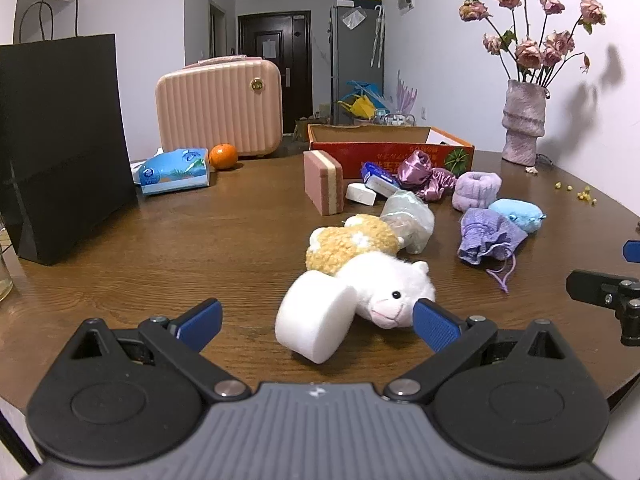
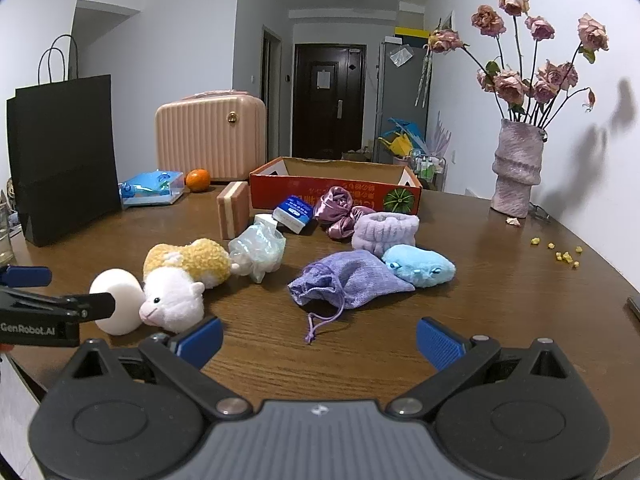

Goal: Organize soft objects
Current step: 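Close the left gripper on the white sponge while the right gripper approaches the plush sheep, then lift the white sponge with the left gripper while the right gripper grasps the plush sheep, then carry the sponge and plush sheep in both grippers over the cardboard box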

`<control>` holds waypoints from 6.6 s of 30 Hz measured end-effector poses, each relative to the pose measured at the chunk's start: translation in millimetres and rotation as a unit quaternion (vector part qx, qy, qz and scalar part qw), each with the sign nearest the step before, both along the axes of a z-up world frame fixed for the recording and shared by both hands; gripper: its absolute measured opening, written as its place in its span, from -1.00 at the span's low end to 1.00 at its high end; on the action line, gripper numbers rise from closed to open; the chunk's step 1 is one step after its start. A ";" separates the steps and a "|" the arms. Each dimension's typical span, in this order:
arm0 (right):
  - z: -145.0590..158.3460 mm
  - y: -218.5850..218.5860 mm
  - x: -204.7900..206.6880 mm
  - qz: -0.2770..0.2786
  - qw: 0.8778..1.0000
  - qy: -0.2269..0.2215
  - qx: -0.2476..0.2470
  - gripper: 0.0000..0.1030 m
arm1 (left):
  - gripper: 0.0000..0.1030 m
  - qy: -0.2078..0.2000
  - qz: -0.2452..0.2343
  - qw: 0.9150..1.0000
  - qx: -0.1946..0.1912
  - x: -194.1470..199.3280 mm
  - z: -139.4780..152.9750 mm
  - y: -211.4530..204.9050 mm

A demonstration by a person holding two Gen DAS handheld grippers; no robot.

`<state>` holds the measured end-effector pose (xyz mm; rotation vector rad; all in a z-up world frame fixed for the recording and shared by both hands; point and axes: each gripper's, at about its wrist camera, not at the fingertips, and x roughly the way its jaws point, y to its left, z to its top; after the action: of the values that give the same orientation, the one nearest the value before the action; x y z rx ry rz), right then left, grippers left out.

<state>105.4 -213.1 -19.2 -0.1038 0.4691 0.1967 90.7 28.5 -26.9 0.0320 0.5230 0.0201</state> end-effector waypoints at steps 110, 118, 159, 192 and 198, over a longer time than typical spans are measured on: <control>-50.7 163.7 134.6 0.147 0.981 0.116 -0.053 0.37 | -0.41 0.008 0.020 0.998 -0.054 67.3 -28.4 115.8; -48.7 160.2 133.5 0.148 0.982 0.114 -0.040 -0.02 | -0.41 0.008 0.020 0.998 -0.054 67.3 -28.1 115.7; 13.6 98.7 125.0 0.132 0.991 0.017 -0.001 -0.05 | -0.41 -0.054 -0.022 0.998 -0.030 78.4 25.5 48.0; 33.4 17.7 241.8 0.068 0.997 -0.039 0.021 -0.05 | -0.41 -0.075 -0.055 0.995 -0.031 218.3 55.9 -43.4; 41.5 7.4 266.2 0.063 0.996 -0.053 0.022 -0.05 | -0.41 -0.084 -0.059 0.994 -0.028 242.6 60.7 -55.2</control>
<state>371.6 -205.7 22.3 -0.1009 0.3516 0.3240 333.3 -26.7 33.8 0.0061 0.3534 -0.1071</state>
